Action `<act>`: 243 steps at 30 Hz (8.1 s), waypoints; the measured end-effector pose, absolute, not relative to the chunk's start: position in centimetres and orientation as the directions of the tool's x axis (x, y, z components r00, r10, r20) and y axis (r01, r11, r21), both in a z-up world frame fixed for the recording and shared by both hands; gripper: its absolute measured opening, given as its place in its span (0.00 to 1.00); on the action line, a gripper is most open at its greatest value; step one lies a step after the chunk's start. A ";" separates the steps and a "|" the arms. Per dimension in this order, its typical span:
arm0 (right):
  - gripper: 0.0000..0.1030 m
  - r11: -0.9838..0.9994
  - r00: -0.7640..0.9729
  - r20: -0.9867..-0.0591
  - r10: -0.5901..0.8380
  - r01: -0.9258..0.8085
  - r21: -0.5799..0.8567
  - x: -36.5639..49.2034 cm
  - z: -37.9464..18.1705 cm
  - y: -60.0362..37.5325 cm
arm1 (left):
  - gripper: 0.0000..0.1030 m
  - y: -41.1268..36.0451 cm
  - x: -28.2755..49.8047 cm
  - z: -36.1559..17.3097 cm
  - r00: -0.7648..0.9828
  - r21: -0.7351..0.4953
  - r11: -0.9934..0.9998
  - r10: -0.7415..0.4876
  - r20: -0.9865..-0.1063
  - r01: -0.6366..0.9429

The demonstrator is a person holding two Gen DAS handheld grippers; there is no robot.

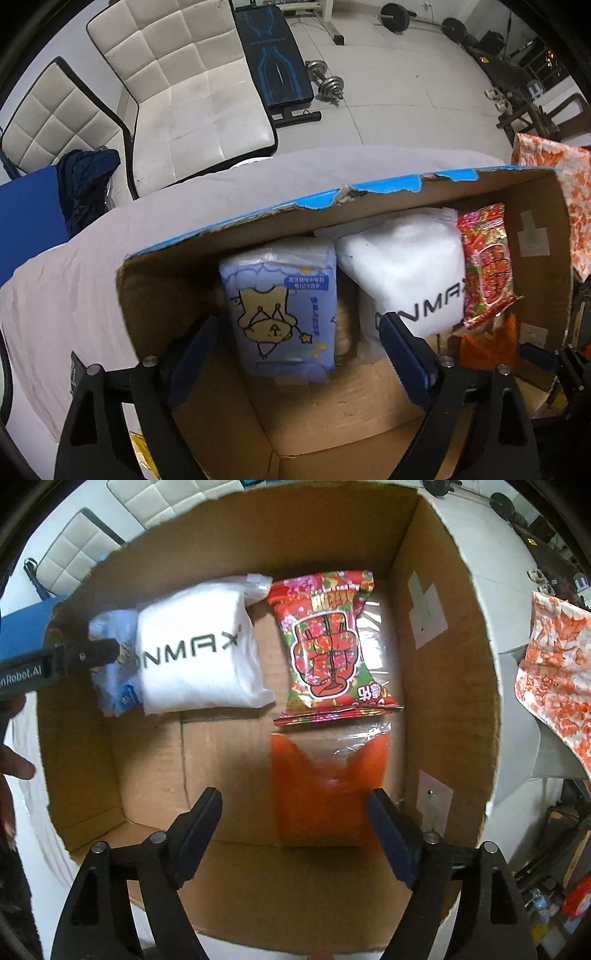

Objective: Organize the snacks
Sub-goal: 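Release the blue pack with left tool while right tool releases orange bag in box, then grasp the black pack with left tool while right tool grasps yellow panda bag, then carry the black pack with left tool while right tool carries yellow bag into box, then release the black pack with left tool while right tool releases yellow bag in box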

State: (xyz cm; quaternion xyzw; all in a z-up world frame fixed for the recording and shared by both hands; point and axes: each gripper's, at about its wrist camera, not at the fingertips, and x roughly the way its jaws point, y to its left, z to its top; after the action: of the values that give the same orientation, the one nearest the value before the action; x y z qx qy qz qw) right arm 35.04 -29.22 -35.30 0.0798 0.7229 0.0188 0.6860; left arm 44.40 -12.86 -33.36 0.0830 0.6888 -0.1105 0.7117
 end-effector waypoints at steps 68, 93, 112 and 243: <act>1.00 0.936 -0.056 -0.979 0.196 -0.287 0.204 28.4 -34.7 12.0 | 0.99 28.3 22.1 -28.7 0.133 0.213 0.926 0.265 -0.955 -0.312; 0.96 0.976 -0.153 -0.985 0.080 -0.189 0.109 34.3 -39.6 7.5 | 0.99 24.3 37.5 -40.4 -0.017 0.088 0.985 0.092 -0.996 0.148; 0.96 0.948 -0.190 -0.982 0.006 -0.312 0.066 32.1 -42.6 12.6 | 0.51 25.2 32.6 -43.2 -0.102 -0.033 0.983 -0.052 -0.993 -0.183; 0.92 0.998 0.061 -0.997 0.037 0.044 0.040 30.5 -34.0 -25.8 | 0.81 -9.9 31.8 -30.1 0.092 -0.061 0.996 -0.067 -0.993 0.065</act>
State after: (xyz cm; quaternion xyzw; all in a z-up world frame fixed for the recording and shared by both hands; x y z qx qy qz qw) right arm 30.46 -25.76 -34.01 0.0297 0.6853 -0.0025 0.7277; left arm 31.83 -9.88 -30.11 -0.0006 0.6722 -0.0445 0.7390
